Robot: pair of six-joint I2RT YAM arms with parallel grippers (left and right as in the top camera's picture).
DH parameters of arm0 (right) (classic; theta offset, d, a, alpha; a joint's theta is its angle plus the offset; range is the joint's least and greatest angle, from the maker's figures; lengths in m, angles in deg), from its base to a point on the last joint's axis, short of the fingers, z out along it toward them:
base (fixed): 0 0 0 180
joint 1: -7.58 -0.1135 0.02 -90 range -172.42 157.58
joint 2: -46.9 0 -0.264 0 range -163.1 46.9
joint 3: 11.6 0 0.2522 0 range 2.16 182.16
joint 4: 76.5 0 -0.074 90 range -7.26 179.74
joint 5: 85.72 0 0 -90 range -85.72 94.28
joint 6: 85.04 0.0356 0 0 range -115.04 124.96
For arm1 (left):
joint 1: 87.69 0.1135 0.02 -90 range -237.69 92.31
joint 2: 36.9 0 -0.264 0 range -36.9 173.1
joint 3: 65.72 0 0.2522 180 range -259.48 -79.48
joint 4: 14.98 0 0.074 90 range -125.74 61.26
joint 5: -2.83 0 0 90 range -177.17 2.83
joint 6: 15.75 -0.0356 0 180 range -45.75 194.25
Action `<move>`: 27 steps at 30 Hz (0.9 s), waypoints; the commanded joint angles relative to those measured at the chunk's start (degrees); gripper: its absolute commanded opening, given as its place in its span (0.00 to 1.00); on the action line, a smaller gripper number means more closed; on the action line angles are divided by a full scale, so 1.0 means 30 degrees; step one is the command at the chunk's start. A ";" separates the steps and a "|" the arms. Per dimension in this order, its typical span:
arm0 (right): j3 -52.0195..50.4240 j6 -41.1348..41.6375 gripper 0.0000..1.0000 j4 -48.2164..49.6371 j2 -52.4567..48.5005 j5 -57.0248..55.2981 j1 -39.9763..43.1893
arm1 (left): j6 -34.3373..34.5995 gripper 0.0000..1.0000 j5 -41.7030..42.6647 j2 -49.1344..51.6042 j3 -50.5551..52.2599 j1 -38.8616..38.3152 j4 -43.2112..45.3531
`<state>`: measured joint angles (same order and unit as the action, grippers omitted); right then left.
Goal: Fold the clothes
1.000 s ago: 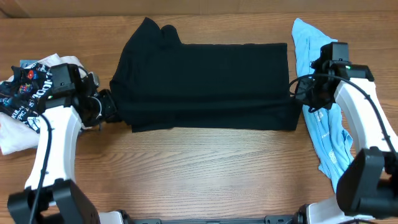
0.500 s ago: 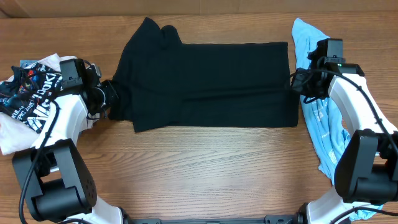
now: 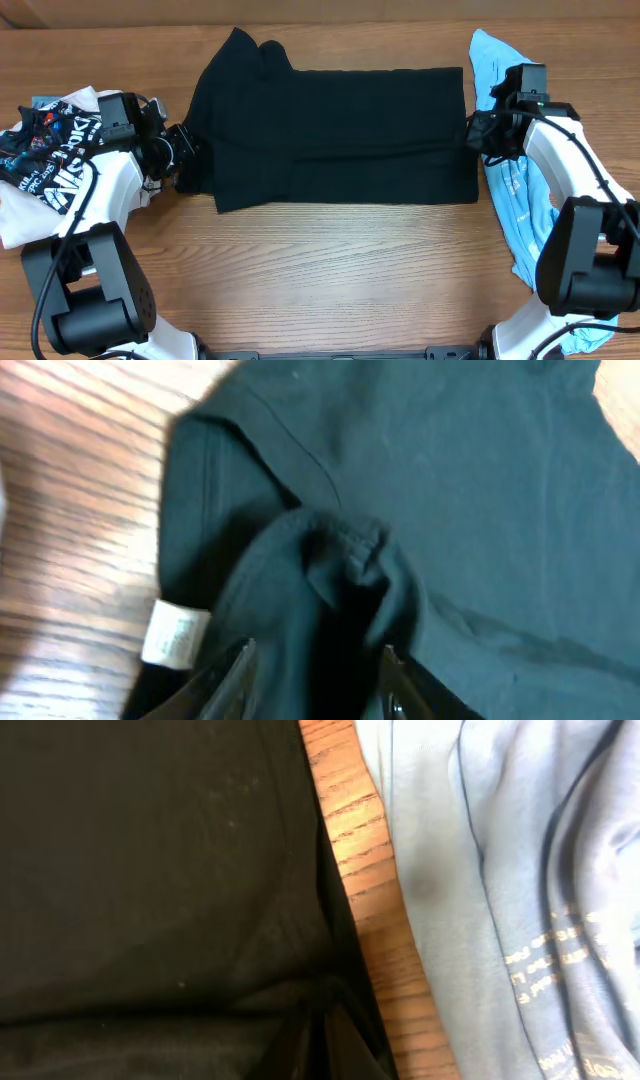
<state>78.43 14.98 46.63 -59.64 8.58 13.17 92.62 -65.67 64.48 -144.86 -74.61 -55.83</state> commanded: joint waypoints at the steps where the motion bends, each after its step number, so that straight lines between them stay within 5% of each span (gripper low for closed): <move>1: -0.0029 -0.0153 0.05 0.0066 -0.0007 0.0189 0.0036 | -0.0182 0.46 -0.0437 0.0168 0.0007 -0.0342 -0.0590; 17: -0.0029 -0.0146 0.05 -0.0117 -0.0007 0.0831 0.0036 | -0.0182 0.53 -0.3359 0.0182 0.0015 -0.2579 0.0182; 24: -0.0029 -0.0146 0.05 -0.0219 -0.0007 0.0816 0.0036 | 0.0029 0.39 -0.2229 0.1872 0.0015 -0.2652 0.1020; 27: -0.0029 -0.0153 0.05 -0.0219 -0.0007 0.0816 0.0036 | 0.0022 0.09 -0.0546 0.2433 0.0007 -0.2659 0.1858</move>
<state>78.43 14.96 45.76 -59.69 10.48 13.17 92.56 -72.58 69.90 -144.84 -82.37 -51.77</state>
